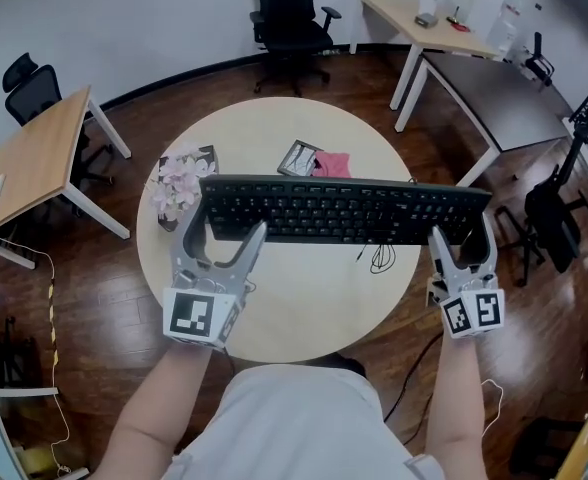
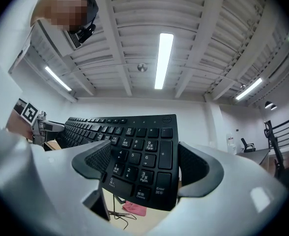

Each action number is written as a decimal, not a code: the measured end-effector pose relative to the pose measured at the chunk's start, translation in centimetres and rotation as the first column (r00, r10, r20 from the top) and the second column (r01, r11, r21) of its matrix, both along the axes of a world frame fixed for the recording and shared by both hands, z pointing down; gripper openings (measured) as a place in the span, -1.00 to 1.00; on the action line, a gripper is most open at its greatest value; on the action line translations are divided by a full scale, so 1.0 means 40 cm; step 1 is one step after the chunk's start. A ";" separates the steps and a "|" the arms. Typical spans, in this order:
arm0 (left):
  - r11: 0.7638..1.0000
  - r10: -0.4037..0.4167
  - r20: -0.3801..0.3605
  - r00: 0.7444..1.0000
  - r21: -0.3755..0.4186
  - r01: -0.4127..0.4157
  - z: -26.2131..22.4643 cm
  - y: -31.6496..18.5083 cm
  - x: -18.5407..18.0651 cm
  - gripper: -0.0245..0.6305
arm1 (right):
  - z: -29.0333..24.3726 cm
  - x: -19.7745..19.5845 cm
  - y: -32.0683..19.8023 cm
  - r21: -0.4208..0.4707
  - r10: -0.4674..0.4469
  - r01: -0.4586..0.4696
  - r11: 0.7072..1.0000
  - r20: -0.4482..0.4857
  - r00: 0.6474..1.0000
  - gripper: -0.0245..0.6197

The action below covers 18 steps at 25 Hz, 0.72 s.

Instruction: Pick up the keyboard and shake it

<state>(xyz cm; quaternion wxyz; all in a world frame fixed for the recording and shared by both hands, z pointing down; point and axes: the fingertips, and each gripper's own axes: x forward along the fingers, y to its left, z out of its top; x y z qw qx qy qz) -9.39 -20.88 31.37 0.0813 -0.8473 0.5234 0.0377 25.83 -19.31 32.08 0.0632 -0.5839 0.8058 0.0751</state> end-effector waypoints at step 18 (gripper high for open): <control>0.928 -0.008 0.028 1.000 0.373 -0.003 -0.326 0.061 -0.033 0.21 | -0.277 -0.038 0.055 0.316 0.013 -0.016 0.949 0.012 1.000 0.40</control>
